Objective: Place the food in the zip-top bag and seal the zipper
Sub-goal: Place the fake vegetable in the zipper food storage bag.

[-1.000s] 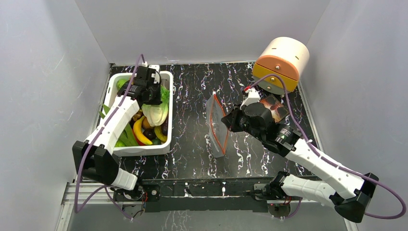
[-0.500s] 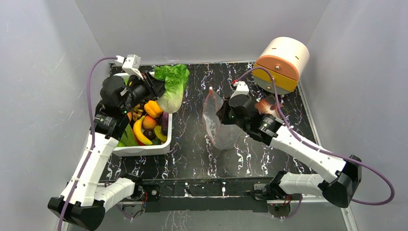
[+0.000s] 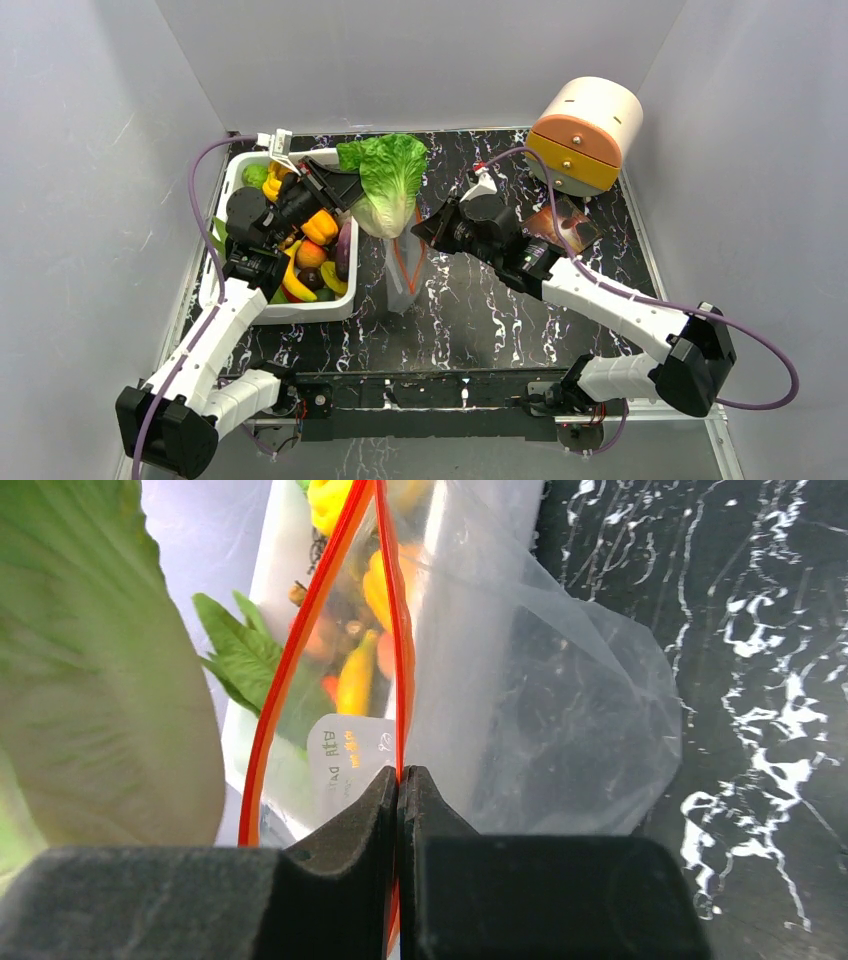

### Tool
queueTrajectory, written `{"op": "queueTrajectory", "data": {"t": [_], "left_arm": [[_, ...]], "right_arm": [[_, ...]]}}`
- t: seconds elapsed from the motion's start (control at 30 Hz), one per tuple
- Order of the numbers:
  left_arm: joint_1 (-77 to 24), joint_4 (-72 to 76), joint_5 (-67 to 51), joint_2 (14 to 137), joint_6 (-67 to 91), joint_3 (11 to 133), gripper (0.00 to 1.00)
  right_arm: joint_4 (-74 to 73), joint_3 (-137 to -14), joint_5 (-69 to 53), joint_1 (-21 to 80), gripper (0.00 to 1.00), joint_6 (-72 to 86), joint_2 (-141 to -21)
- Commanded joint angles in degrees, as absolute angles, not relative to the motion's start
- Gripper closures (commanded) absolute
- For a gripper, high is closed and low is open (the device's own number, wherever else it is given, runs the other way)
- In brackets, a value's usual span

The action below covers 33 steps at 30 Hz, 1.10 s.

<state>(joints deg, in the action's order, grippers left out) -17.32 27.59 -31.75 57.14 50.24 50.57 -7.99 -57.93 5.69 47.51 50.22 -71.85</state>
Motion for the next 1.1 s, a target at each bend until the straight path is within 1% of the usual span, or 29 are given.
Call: {"op": "queueTrajectory", "data": {"t": [0.0,0.13,0.23,0.33,0.47,0.6,0.8,1.07], "left_arm": [[-17.3,46.4,-30.8,57.1,57.3,47.1,1.00],[-17.3,52.5,-28.4,57.8,60.1,44.4,1.00],[-17.3,54.8,-27.8,58.6,61.9,44.7,1.00],[-17.4,58.8,-27.3,59.7,64.7,44.4,1.00],[-17.4,57.6,-28.3,60.3,62.4,44.7,1.00],[-17.5,58.2,-26.6,59.5,58.2,40.5,1.00],[-17.4,52.0,-25.9,59.1,50.1,38.8,1.00],[-17.4,41.6,-22.7,54.7,35.4,38.9,1.00]], "right_arm": [[1.9,-57.5,3.4,47.4,1.00,56.4,-71.8],[2.6,-58.3,3.6,47.4,1.00,57.3,-73.2],[2.2,-58.6,4.4,47.4,1.00,58.1,-74.5],[4.8,-58.3,2.8,47.4,1.00,59.3,-75.2],[7.2,-57.9,1.8,47.4,1.00,60.8,-76.1],[9.2,-57.7,0.1,47.3,1.00,62.0,-76.1],[10.1,-57.4,-0.6,47.4,1.00,62.8,-74.1],[9.5,-56.9,1.3,47.4,1.00,62.7,-71.6]]}}
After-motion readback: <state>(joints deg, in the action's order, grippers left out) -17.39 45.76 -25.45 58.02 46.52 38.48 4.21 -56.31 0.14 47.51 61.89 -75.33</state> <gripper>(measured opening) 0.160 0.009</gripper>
